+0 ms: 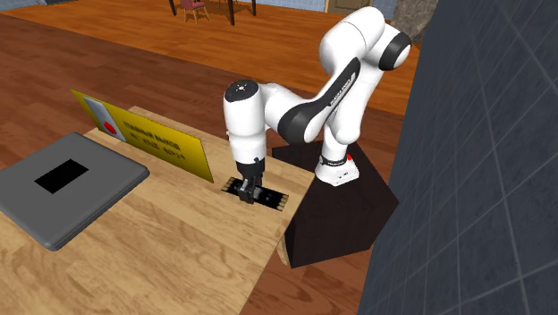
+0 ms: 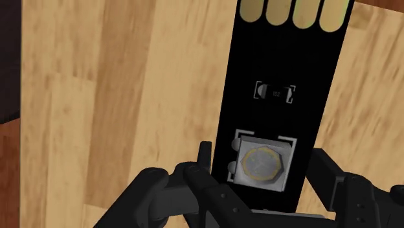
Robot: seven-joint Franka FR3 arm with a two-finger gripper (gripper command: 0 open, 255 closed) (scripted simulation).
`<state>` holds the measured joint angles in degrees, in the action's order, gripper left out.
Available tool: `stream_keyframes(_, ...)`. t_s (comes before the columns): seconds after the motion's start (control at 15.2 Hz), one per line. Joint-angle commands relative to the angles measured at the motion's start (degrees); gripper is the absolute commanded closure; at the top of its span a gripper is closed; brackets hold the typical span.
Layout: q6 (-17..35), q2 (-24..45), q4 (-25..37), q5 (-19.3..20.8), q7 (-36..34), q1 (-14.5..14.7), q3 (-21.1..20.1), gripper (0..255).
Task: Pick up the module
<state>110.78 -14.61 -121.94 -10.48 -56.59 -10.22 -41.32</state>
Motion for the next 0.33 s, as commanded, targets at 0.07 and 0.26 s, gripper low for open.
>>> stream_keyframes(0.07,-2.3,-0.4,1.8,-0.1,0.3,-0.1,0.5,255)
stream_keyframes(0.26,-3.2,-0.6,2.6,-0.1,0.3,-0.1,0.6,255)
